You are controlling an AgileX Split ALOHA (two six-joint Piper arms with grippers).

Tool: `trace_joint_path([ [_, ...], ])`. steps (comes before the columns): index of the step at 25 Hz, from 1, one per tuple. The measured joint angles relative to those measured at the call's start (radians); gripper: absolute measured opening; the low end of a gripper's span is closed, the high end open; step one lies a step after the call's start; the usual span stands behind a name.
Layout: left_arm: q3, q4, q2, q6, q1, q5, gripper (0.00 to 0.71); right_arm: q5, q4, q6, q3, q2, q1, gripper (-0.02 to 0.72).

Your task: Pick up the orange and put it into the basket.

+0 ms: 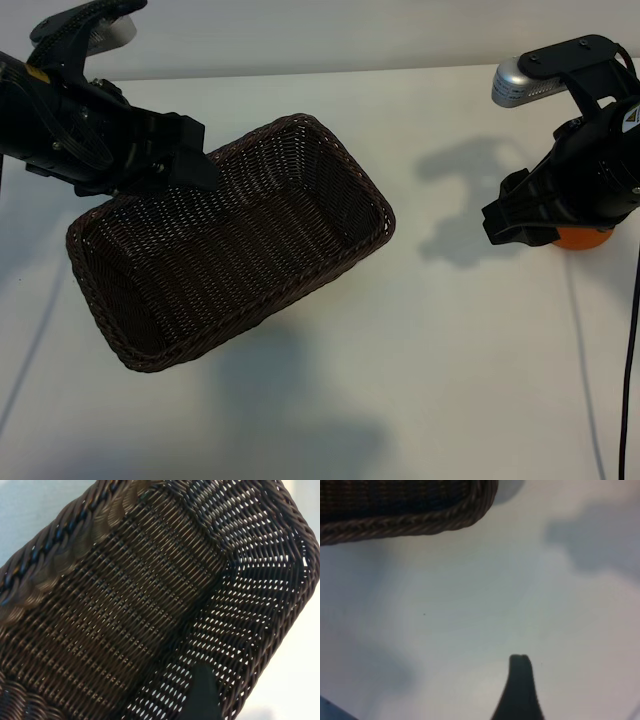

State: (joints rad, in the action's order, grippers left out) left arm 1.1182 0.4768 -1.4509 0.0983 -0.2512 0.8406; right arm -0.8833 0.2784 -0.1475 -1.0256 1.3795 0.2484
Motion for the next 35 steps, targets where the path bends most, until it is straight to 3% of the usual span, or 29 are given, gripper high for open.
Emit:
trace_joint_path([
  [35, 0.0, 0.047, 0.0, 0.005, 0.0, -0.032, 0.575, 0.0, 0.0, -0.018, 0.0, 0.0, 0.0, 0.547],
])
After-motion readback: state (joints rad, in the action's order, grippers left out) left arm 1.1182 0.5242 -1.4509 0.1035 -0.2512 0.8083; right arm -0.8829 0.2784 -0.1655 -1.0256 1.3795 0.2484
